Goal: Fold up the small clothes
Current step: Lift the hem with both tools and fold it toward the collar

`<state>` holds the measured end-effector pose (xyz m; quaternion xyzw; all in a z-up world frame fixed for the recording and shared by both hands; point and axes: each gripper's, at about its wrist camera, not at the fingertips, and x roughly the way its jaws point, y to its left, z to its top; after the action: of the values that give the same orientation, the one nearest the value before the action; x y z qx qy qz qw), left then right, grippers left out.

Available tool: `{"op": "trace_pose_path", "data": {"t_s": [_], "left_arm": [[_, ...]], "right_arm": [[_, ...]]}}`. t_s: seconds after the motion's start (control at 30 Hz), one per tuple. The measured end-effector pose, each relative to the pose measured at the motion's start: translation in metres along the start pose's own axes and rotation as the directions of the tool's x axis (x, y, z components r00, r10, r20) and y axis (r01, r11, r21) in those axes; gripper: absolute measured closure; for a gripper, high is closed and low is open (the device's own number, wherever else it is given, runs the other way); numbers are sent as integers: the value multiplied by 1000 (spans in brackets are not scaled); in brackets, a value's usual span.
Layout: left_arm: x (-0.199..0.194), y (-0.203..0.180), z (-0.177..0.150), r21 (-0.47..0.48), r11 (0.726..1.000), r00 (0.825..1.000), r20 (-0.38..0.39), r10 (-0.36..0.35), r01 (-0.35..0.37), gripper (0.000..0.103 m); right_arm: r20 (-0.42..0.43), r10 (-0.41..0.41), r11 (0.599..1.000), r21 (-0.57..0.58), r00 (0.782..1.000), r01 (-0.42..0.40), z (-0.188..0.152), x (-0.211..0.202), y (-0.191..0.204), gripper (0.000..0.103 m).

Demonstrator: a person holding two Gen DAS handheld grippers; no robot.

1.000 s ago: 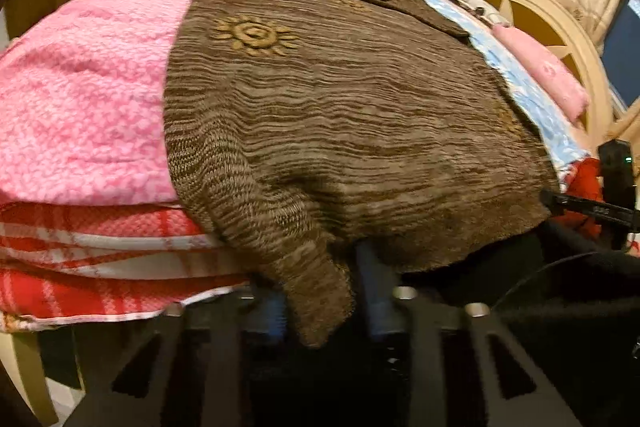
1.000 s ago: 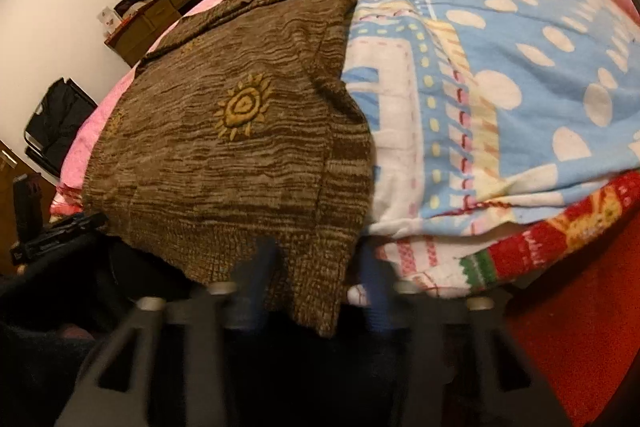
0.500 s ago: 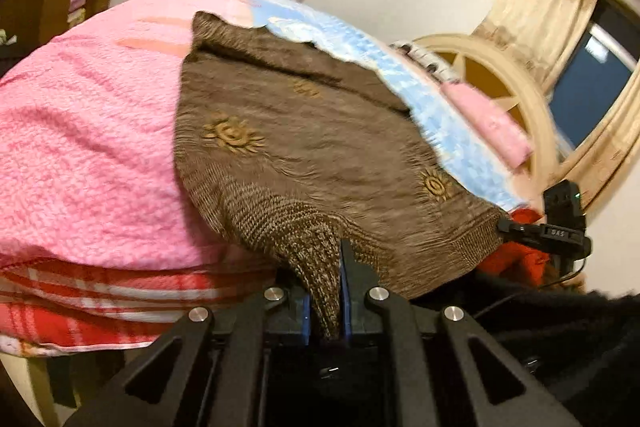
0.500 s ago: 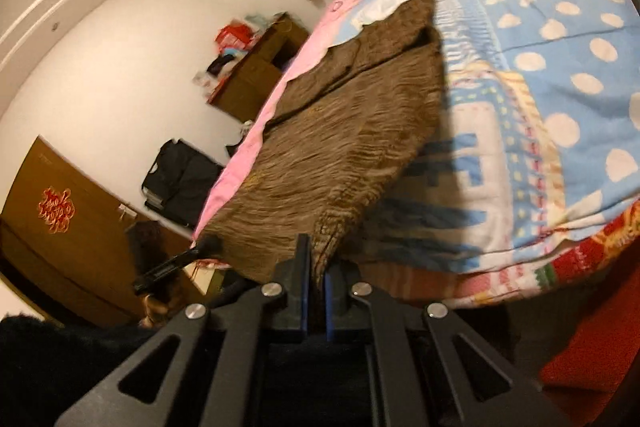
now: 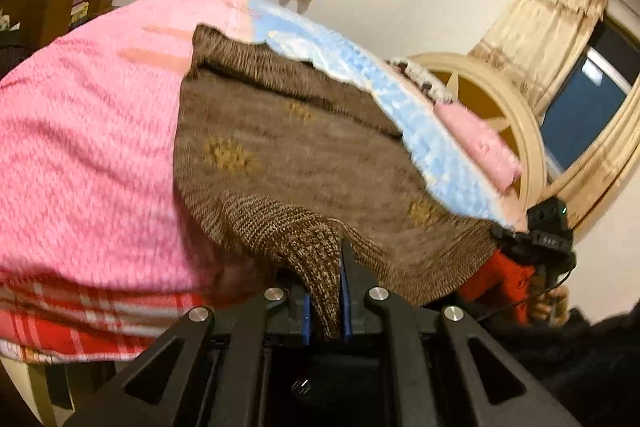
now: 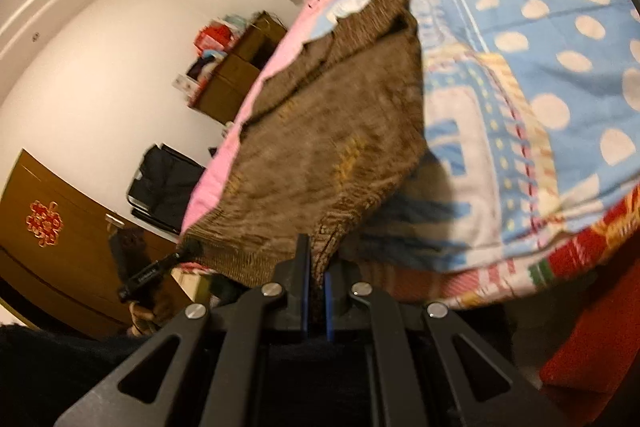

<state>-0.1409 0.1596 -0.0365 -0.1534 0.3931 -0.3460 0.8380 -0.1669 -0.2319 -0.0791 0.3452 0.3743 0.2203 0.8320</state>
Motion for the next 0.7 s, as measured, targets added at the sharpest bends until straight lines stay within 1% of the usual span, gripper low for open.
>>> {"op": "trace_pose_path", "data": {"t_s": [0.17, 0.27, 0.4, 0.53, 0.7], "left_arm": [[8, -8, 41, -2, 1000, 1000, 25, 15, -15, 93], [16, -7, 69, -8, 1000, 999, 47, 26, -25, 93], [35, -2, 111, -15, 997, 995, 66, 71, -70, 93], [63, 15, 154, -41, 993, 990, 76, 117, -114, 93], [91, 35, 197, -76, 987, 985, 82, 149, -143, 93]], "right_arm": [[47, 77, 997, 26, 996, -79, 32, 0, 7, 94], [74, 95, 994, 44, 993, -98, 57, 4, 10, 94], [108, 69, 996, 43, 992, -75, 93, 12, 10, 94], [144, 40, 998, 40, 989, -47, 133, 25, 7, 94], [149, -10, 999, 52, 989, 2, 181, 51, -4, 94]]}}
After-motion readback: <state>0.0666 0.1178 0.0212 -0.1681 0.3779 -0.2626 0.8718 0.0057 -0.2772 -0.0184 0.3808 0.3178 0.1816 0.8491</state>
